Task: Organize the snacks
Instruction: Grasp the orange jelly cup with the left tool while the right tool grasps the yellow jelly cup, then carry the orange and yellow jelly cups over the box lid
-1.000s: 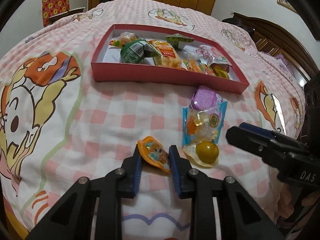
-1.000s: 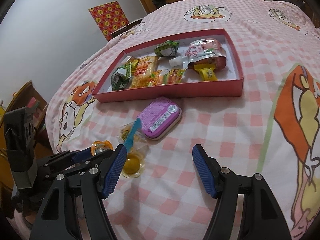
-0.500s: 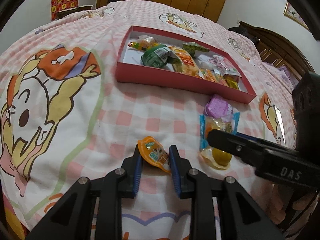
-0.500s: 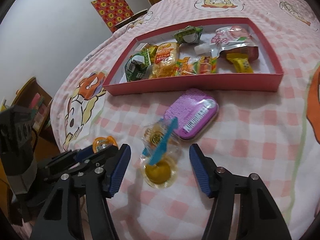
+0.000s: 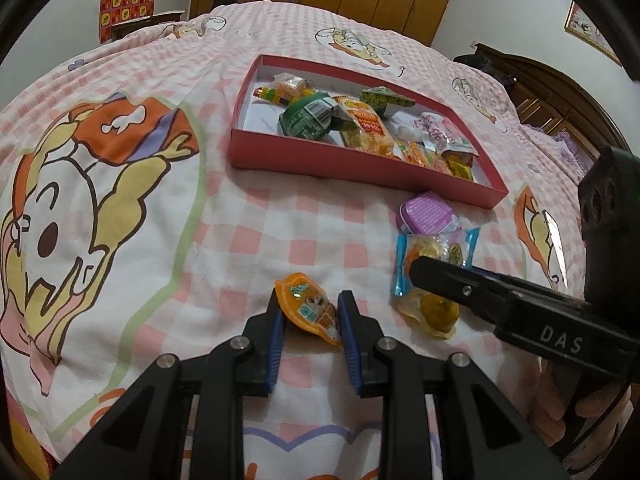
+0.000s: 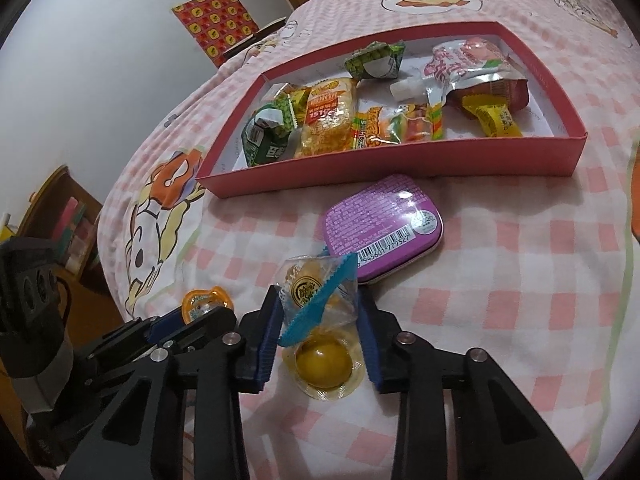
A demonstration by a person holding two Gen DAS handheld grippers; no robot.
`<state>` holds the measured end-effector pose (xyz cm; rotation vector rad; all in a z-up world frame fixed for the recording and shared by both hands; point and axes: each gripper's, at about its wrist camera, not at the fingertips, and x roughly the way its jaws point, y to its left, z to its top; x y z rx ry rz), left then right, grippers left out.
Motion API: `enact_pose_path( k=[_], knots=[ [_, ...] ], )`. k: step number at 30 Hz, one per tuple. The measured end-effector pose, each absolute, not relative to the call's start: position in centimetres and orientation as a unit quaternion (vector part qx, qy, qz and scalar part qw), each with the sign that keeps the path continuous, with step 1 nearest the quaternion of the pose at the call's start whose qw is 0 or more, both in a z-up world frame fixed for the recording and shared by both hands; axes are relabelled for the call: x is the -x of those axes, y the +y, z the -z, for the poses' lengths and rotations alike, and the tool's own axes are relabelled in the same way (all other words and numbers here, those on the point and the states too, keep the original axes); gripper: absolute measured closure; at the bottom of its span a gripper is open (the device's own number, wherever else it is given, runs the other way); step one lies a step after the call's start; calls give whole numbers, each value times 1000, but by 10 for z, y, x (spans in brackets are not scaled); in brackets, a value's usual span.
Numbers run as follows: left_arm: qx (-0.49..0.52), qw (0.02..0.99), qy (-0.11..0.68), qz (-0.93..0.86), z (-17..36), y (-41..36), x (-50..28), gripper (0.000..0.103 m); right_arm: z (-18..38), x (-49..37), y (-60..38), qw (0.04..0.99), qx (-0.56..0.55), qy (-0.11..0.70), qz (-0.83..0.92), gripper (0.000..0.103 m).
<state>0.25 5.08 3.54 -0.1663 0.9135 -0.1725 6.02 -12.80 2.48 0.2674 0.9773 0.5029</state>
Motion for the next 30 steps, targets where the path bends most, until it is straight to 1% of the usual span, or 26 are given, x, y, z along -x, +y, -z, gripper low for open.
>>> enact_pose_path(
  k=[13, 30],
  knots=[
    [75, 897, 427, 89, -56, 47, -6, 76, -44, -46, -146, 854, -128, 435, -253, 68],
    [76, 898, 418, 112, -89, 42, -46, 76, -75, -63, -166, 876, -97, 407, -241, 68]
  ],
)
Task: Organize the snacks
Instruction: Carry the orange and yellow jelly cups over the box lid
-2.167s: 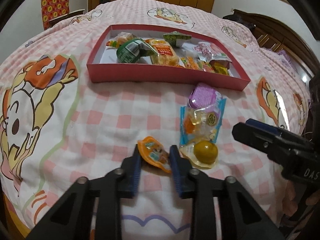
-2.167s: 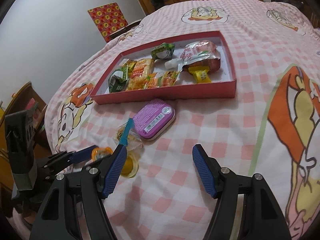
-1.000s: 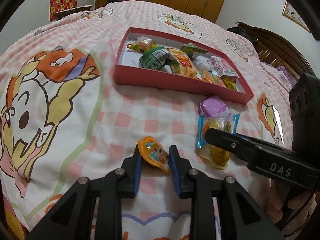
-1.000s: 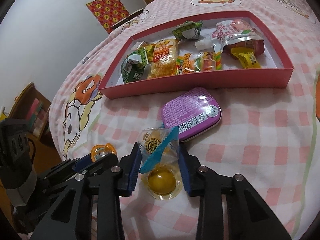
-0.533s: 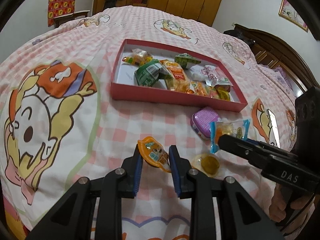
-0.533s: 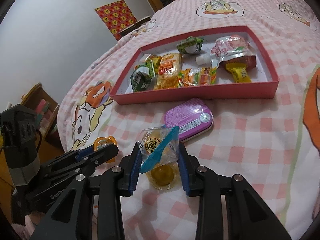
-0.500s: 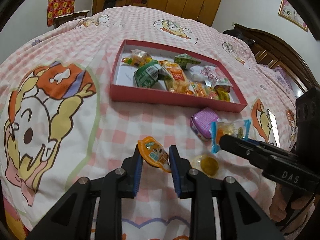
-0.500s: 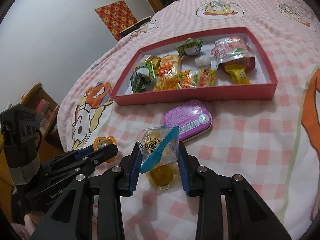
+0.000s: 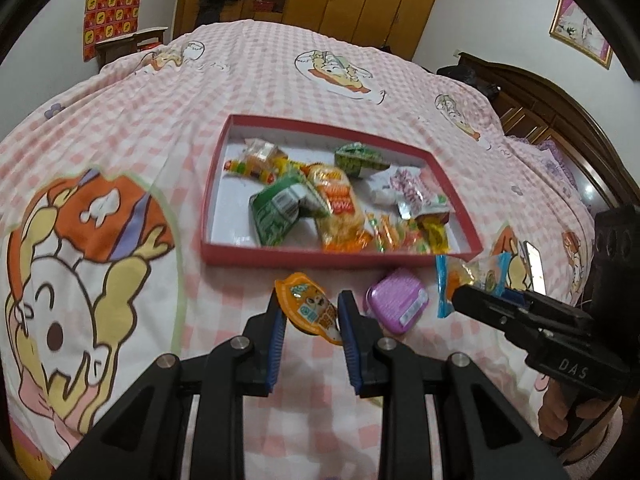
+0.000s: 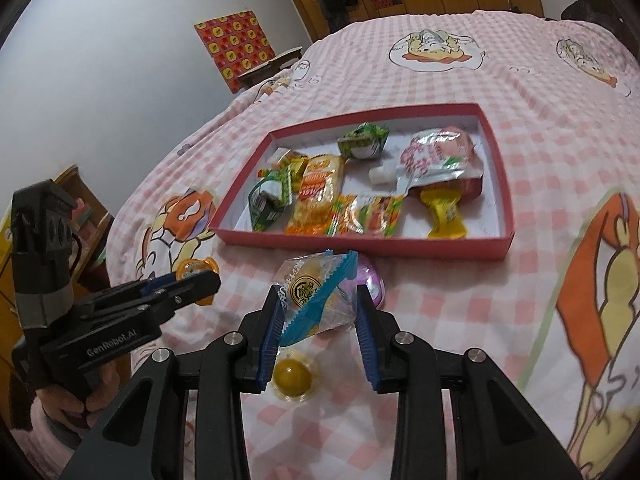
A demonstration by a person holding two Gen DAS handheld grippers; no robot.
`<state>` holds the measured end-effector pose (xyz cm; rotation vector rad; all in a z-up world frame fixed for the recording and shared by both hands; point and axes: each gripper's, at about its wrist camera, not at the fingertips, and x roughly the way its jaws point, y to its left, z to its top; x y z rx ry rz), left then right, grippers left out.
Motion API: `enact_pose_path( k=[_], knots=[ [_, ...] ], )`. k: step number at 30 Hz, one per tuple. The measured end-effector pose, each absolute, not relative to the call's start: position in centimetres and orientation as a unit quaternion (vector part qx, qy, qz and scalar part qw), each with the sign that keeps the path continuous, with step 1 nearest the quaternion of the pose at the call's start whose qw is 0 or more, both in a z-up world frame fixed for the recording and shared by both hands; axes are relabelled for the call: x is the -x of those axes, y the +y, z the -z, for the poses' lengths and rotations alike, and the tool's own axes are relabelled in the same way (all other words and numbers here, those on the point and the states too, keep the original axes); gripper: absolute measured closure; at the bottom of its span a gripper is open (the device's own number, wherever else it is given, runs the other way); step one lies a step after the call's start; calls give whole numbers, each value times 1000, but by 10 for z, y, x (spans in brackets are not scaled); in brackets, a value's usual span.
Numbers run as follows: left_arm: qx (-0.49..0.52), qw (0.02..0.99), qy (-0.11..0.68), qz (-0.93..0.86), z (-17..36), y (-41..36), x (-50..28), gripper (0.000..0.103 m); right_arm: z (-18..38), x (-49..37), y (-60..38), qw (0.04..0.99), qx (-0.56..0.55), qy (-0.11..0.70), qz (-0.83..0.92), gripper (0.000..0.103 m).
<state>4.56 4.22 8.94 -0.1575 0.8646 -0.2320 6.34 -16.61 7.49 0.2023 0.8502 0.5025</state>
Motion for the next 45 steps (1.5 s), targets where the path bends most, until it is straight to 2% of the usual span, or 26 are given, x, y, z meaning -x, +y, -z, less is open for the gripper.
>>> enact_pose_path(
  k=[20, 45],
  knots=[
    [52, 912, 394, 104, -109, 28, -125, 76, -95, -117, -180, 892, -57, 396, -211, 68],
    [50, 908, 408, 87, -79, 10, -215, 76, -93, -158, -184, 896, -52, 394, -198, 68]
  ],
)
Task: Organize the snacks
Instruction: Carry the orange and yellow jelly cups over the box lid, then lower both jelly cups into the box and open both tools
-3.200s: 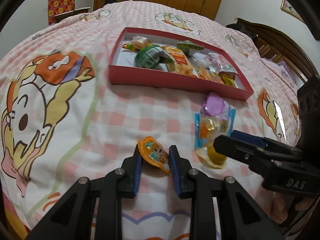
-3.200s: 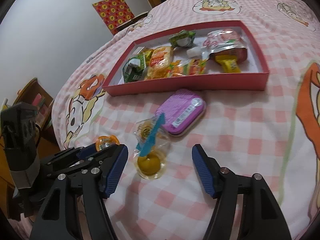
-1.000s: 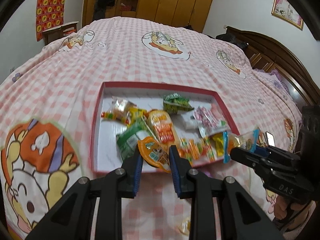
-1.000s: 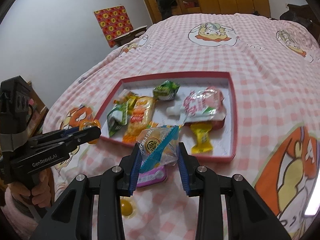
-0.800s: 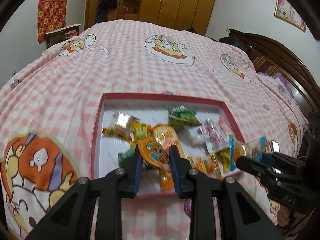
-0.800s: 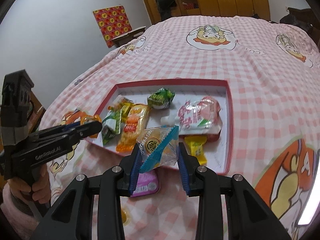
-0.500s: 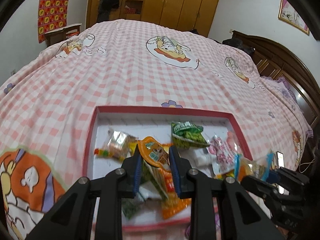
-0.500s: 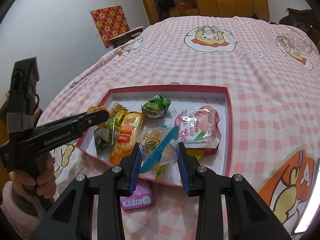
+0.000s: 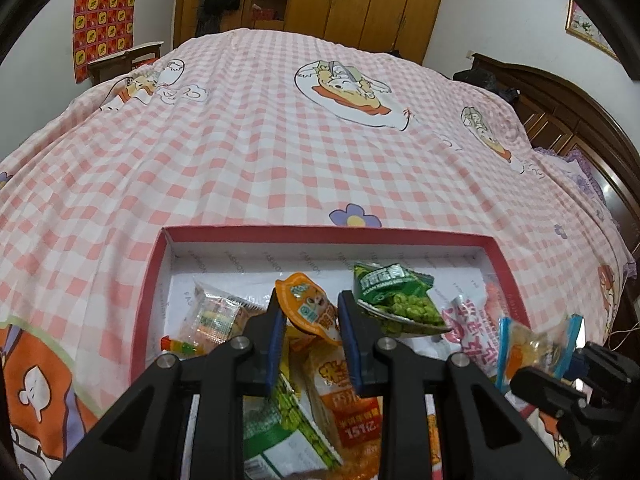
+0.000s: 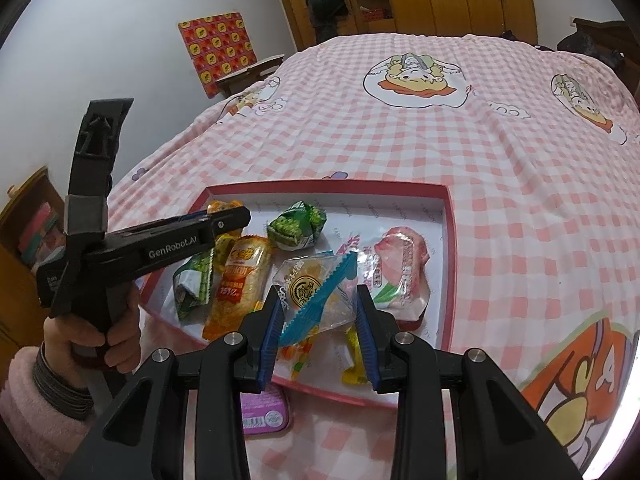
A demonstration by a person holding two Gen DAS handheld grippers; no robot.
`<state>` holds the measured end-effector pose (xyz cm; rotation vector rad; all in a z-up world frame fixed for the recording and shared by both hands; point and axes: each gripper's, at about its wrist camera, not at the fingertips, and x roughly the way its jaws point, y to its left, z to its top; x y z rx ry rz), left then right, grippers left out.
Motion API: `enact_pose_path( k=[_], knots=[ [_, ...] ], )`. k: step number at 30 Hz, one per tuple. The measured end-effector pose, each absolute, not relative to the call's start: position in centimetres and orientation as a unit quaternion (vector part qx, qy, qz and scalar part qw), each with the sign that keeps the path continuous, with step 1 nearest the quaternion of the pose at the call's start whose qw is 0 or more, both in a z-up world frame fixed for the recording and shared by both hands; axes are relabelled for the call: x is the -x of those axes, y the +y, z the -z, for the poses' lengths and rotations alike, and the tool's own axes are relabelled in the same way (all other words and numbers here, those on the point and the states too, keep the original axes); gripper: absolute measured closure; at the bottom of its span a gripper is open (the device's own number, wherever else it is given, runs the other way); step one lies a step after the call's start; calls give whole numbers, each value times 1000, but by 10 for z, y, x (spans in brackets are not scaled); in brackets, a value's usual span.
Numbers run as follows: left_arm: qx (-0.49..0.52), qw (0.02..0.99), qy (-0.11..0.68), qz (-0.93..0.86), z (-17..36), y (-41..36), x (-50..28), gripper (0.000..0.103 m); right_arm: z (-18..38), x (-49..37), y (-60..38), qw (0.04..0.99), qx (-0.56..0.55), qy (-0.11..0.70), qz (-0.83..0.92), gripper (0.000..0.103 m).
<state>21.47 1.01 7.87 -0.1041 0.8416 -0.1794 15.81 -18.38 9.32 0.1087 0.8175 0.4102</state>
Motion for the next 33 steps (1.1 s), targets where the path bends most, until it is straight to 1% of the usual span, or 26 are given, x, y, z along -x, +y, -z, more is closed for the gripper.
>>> enact_pose_path(
  k=[9, 19, 33],
  knots=[
    [61, 907, 409, 77, -69, 17, -222, 76, -93, -181, -176, 904, -53, 380, -191, 68],
    [60, 905, 414, 74, -59, 20, -224, 75, -79, -213, -163, 904, -37, 389, -177, 68],
    [50, 907, 411, 74, -58, 17, -223, 75, -74, -229, -162, 910, -40, 375, -171, 67]
  ],
)
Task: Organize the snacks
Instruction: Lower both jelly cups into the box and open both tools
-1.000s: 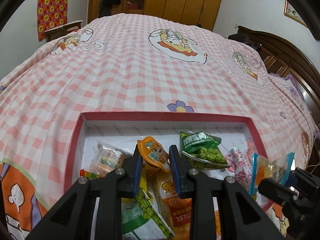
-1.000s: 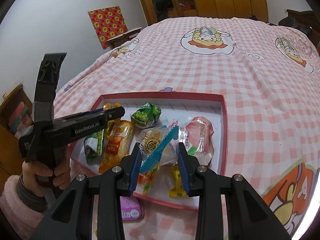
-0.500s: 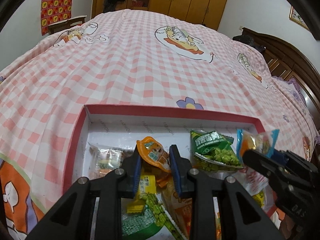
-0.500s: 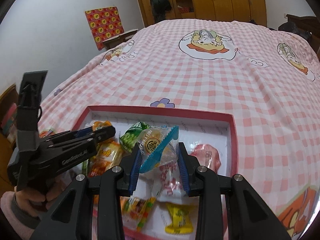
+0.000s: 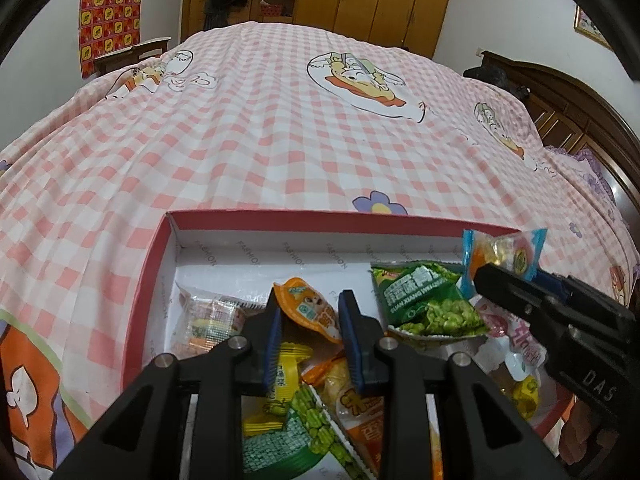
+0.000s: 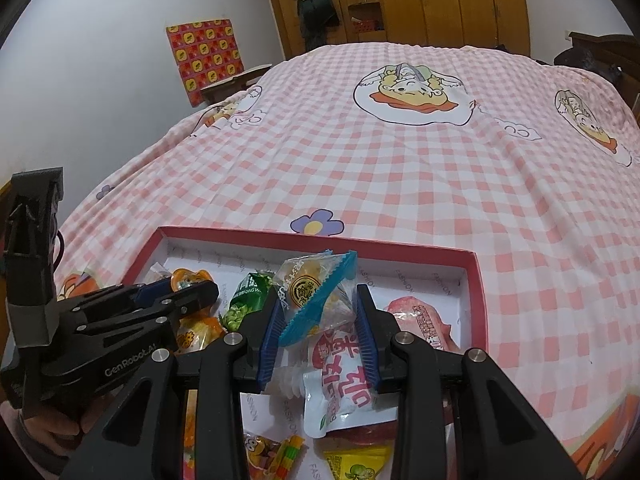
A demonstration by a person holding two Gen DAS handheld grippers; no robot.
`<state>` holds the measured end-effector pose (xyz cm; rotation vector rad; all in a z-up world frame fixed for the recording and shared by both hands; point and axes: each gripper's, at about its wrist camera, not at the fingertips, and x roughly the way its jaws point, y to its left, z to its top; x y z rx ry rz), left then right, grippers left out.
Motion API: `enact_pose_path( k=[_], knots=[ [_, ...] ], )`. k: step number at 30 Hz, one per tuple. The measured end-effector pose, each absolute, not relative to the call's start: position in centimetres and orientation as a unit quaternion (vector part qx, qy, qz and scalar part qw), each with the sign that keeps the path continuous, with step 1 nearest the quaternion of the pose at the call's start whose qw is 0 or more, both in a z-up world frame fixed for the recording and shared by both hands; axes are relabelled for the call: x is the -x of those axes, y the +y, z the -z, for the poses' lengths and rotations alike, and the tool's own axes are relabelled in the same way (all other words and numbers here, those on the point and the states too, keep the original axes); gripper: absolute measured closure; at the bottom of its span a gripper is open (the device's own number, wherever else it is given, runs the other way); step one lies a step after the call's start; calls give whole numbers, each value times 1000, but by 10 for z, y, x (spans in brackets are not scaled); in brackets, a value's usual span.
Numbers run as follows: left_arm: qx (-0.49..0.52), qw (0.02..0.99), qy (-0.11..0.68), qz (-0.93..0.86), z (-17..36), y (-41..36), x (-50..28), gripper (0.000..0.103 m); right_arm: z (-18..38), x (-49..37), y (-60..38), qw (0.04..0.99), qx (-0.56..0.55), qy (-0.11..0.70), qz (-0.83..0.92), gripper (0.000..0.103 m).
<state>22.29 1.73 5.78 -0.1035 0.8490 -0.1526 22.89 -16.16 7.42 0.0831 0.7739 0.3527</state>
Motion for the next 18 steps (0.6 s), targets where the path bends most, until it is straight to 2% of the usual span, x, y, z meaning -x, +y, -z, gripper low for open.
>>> enact_pose_path(
  k=[12, 14, 16, 18],
  knots=[
    [47, 908, 409, 74, -58, 17, -221, 75, -65, -241, -155, 903, -27, 395, -167, 67],
    [42, 909, 408, 74, -59, 15, -220, 73, -64, -241, -154, 900, -29, 400, -171, 66],
    [36, 909, 408, 75, -59, 14, -219, 64, -65, -240, -154, 901, -27, 398, -173, 64],
    [32, 909, 410, 75, -60, 11, -219, 61, -65, -238, -152, 902, -22, 395, -172, 55]
  ],
)
